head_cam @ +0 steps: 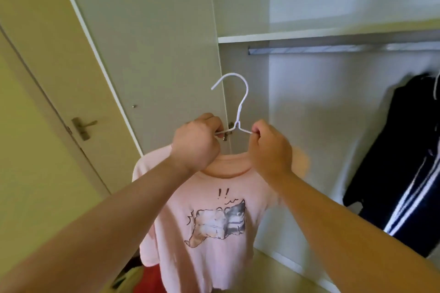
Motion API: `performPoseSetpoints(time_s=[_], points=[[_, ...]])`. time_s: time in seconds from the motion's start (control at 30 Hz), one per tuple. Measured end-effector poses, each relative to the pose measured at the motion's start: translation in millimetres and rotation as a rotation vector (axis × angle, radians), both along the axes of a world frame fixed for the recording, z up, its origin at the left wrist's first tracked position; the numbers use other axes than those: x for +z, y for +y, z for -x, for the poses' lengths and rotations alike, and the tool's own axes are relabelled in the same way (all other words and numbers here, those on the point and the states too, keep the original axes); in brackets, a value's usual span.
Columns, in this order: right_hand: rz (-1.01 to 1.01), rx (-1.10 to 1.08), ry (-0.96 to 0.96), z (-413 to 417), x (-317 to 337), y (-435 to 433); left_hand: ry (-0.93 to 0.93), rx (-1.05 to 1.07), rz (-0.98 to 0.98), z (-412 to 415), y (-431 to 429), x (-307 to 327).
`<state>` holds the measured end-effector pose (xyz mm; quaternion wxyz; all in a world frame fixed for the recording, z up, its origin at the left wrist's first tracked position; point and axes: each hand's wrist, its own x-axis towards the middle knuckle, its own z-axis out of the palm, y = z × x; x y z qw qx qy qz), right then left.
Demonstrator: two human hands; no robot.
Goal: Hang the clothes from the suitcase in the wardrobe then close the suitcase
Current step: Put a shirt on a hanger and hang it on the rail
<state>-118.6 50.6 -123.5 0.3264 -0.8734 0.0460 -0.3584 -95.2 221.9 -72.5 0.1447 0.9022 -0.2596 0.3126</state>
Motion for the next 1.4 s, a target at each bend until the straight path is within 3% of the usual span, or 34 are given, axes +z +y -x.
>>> performPoseSetpoints(time_s=[0.27, 0.43, 0.53, 0.73, 0.8, 1.03, 1.4], points=[[0.056, -0.301, 0.149, 28, 7, -97, 0.274, -0.168, -0.187, -22, -115, -1], [0.019, -0.429, 0.257, 36, 9, -136, 0.324, -0.337, -0.119, -44, -190, -5], [-0.014, -0.478, 0.338, 34, 6, -153, 0.297, -0.436, -0.055, -64, -236, -14], [-0.181, -0.419, 0.389, 15, 10, -215, 0.196, -0.537, -0.12, -116, -333, -19], [-0.204, -0.492, 0.436, 9, 18, -241, 0.195, -0.573, -0.105, -134, -368, -16], [-0.067, -0.753, 0.845, -8, 14, -303, 0.199, -0.713, -0.035, -183, -475, 1], [-0.152, -0.772, 0.899, -47, 7, -356, 0.225, -0.797, -0.08, -227, -605, -2]])
